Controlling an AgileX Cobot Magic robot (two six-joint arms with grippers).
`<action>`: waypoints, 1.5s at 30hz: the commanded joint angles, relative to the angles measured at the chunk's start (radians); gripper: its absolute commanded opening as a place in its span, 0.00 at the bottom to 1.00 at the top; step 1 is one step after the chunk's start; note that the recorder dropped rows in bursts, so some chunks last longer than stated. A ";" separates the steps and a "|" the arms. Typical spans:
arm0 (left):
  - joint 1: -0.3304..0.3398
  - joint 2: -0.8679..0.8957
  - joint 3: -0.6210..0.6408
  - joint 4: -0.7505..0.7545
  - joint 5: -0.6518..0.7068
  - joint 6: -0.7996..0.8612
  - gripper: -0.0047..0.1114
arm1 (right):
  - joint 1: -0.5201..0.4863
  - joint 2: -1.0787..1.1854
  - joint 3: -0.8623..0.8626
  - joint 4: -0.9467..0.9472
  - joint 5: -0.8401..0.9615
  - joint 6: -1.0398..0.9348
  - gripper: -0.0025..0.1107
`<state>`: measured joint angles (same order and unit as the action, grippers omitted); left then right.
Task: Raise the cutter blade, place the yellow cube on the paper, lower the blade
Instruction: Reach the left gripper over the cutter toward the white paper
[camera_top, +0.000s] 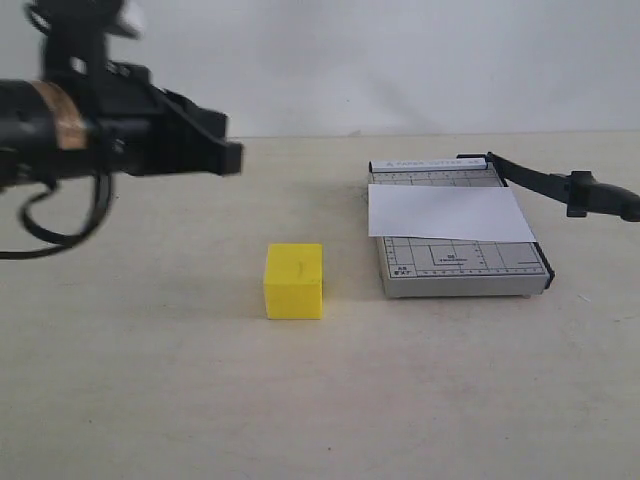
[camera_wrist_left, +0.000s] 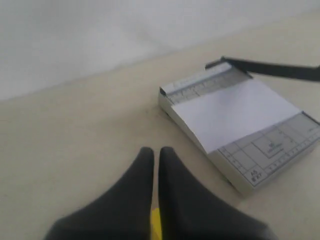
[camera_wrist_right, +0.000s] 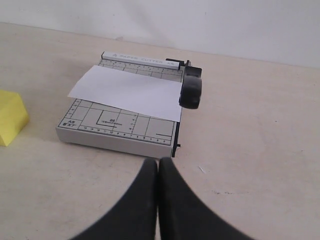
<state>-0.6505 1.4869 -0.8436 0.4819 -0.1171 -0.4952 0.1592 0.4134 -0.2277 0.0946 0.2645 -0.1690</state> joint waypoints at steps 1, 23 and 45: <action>-0.046 0.206 -0.111 -0.003 -0.008 -0.067 0.08 | 0.000 0.004 -0.004 -0.001 0.002 0.005 0.02; -0.141 0.777 -0.763 0.006 -0.039 -0.249 0.08 | 0.000 0.004 -0.004 -0.001 0.002 0.014 0.02; -0.183 0.823 -0.785 0.013 0.000 -0.208 0.08 | 0.000 0.004 -0.004 -0.001 0.002 0.014 0.02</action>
<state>-0.8161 2.3149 -1.6157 0.4937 -0.0343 -0.7150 0.1592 0.4134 -0.2277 0.0946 0.2661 -0.1531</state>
